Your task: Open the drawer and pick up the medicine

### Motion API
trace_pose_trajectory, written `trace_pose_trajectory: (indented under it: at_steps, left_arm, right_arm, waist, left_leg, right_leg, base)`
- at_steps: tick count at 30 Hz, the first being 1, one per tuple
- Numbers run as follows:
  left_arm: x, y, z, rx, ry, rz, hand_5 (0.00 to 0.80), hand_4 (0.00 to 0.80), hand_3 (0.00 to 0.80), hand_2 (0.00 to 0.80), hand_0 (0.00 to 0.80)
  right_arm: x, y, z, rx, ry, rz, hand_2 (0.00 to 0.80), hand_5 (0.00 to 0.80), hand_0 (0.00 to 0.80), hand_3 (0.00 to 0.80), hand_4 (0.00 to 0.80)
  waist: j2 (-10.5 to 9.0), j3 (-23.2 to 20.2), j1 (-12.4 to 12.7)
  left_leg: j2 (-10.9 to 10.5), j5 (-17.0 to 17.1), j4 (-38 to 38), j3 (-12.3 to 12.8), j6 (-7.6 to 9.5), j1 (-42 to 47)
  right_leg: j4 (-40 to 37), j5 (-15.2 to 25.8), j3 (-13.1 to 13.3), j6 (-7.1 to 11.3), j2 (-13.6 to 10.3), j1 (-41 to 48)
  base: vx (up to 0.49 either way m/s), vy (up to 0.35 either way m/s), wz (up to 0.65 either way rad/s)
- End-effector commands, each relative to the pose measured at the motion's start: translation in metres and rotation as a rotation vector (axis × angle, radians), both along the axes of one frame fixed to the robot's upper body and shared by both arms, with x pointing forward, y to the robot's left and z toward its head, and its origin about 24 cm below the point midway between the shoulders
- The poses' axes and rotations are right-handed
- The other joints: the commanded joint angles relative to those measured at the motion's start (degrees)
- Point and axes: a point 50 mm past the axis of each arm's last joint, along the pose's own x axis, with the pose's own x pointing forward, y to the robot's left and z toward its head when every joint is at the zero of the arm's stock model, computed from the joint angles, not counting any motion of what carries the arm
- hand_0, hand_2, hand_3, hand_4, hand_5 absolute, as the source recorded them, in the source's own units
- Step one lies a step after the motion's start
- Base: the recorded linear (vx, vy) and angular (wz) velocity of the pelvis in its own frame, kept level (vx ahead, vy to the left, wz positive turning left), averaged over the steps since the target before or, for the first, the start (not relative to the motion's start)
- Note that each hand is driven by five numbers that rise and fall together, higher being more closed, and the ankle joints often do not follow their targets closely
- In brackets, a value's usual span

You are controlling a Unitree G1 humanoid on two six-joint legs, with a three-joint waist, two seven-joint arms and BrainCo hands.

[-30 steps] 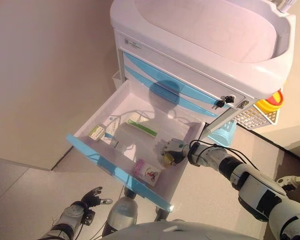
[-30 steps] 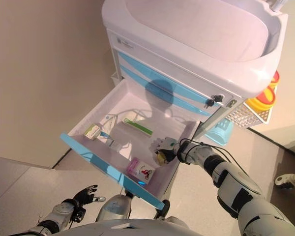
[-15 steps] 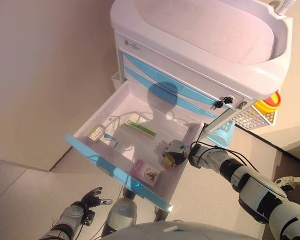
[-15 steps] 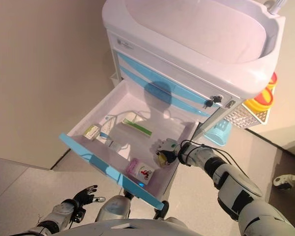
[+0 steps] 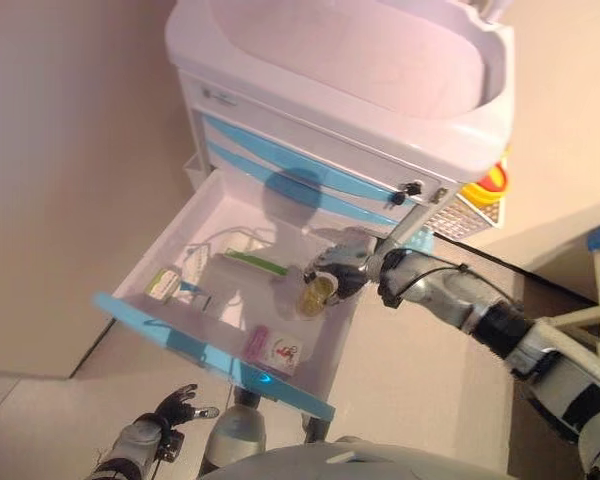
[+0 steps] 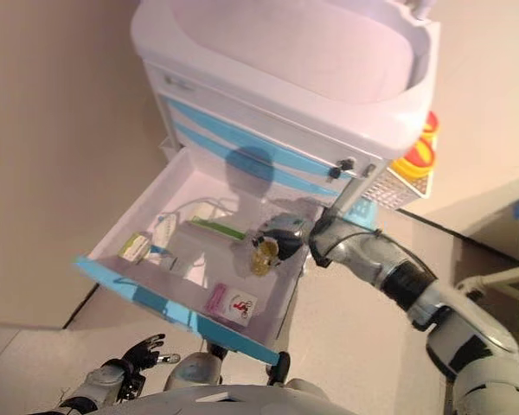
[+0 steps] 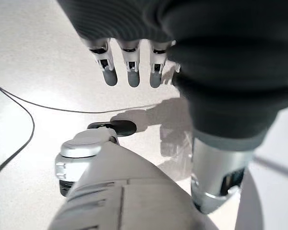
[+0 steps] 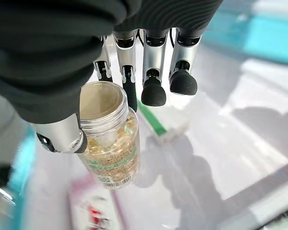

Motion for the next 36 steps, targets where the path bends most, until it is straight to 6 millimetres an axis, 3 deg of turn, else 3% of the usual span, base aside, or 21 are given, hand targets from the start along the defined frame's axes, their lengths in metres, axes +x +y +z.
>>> trace_pose_trajectory:
  at_steps: [1, 2, 5, 12, 19, 21, 25, 29, 36]
  left_arm:
    - [0.006, 0.002, 0.002, 0.013, -0.022, 0.023, 0.0, 0.0, 0.0, 0.0, 0.0]
    - [0.003, 0.002, 0.0, 0.012, -0.015, 0.024, 0.0, 0.0, 0.0, 0.0, 0.0]
    - [-0.002, 0.0, -0.002, 0.008, -0.002, 0.016, 0.0, 0.0, 0.0, 0.0, 0.0]
    - [-0.018, -0.009, -0.009, -0.01, 0.041, -0.019, 0.0, 0.0, 0.0, 0.0, 0.0]
    - [-0.027, -0.01, -0.012, -0.013, 0.084, -0.029, 0.0, 0.0, 0.0, 0.0, 0.0]
    - [-0.032, -0.008, -0.012, -0.007, 0.104, -0.035, 0.0, 0.0, 0.0, 0.0, 0.0]
    - [-0.035, -0.005, -0.012, -0.001, 0.125, -0.033, 0.0, 0.0, 0.0, 0.0, 0.0]
    - [-0.037, -0.004, -0.012, 0.002, 0.133, -0.032, 0.0, 0.0, 0.0, 0.0, 0.0]
    - [-0.038, -0.006, -0.012, 0.004, 0.127, -0.033, 0.0, 0.0, 0.0, 0.0, 0.0]
  right_arm:
    - [-0.001, 0.001, 0.038, 0.135, 0.126, 0.04, 0.8, 0.8, 0.8, 0.8, 0.8]
    - [-0.002, -0.002, 0.063, 0.25, 0.16, 0.059, 0.8, 0.8, 0.8, 0.8, 0.8]
    - [-0.002, -0.008, 0.105, 0.453, 0.145, 0.087, 0.8, 0.8, 0.8, 0.8, 0.8]
    - [0.017, -0.04, 0.175, 0.874, 0.004, -0.019, 0.8, 0.8, 0.8, 0.8, 0.8]
    - [0.045, -0.094, 0.206, 1.066, -0.149, -0.306, 0.8, 0.8, 0.8, 0.8, 0.8]
    - [0.056, -0.123, 0.218, 1.143, -0.195, -0.457, 0.8, 0.8, 0.8, 0.8, 0.8]
    - [0.066, -0.159, 0.233, 1.216, -0.266, -0.682, 0.8, 0.8, 0.8, 0.8, 0.8]
    - [0.071, -0.18, 0.238, 1.193, -0.339, -0.857, 0.8, 0.8, 0.8, 0.8, 0.8]
    - [0.074, -0.192, 0.252, 1.052, -0.489, -1.025, 0.8, 0.8, 0.8, 0.8, 0.8]
  waist:
    - [0.69, -0.88, -0.21]
    - [0.6, -1.52, -0.77]
    - [0.61, -2.62, -1.39]
    - [1.36, -4.53, -1.27]
    - [1.45, -5.25, -0.1]
    - [1.27, -5.51, 0.65]
    - [1.12, -5.52, 1.92]
    - [1.13, -5.23, 3.2]
    - [1.04, -4.5, 5.46]
  left_leg:
    - [-0.43, -7.28, 1.22, 0.54, 1.3, -1.14]
    - [-0.35, -7.5, 1.31, 0.91, 1.27, -0.81]
    - [-0.19, -7.93, 1.44, 1.45, 1.21, -0.22]
    - [-0.52, -8.78, 1.53, 1.21, 1.18, 1.46]
    - [-0.94, -9.15, 1.65, 0.24, 0.99, 2.64]
    - [-1.0, -9.12, 1.62, -0.19, 0.75, 2.84]
    - [-1.22, -9.02, 1.81, -1.0, 0.5, 2.99]
    - [-1.33, -8.73, 1.97, -1.94, 0.33, 2.91]
    - [-1.82, -8.44, 2.59, -3.71, 0.34, 2.15]
  right_leg:
    - [4.94, -0.84, 1.98, 4.21, -2.08, -3.54]
    - [4.96, -0.89, 2.39, 4.23, -2.05, -3.42]
    - [4.87, -1.0, 2.8, 4.35, -2.07, -2.99]
    - [4.39, -1.57, 2.52, 4.19, -2.31, -0.96]
    - [3.82, -2.04, 0.89, 3.81, -2.55, 1.2]
    - [3.61, -2.17, 0.16, 3.61, -2.54, 1.8]
    - [3.46, -2.41, -1.11, 3.34, -2.6, 2.66]
    - [3.68, -2.53, -2.36, 3.2, -2.83, 3.04]
    - [3.89, -2.98, -4.13, 2.87, -3.19, 3.46]
  base:
    - [0.045, 0.03, -0.24]
    - [0.056, 0.034, -0.16]
    - [0.048, 0.03, -0.12]
    - [0.057, 0.042, -0.05]
    - [0.063, 0.032, 0.11]
    - [0.061, 0.019, 0.11]
    - [0.059, 0.02, 0.14]
    - [0.048, 0.018, 0.11]
    - [0.057, 0.026, 0.15]
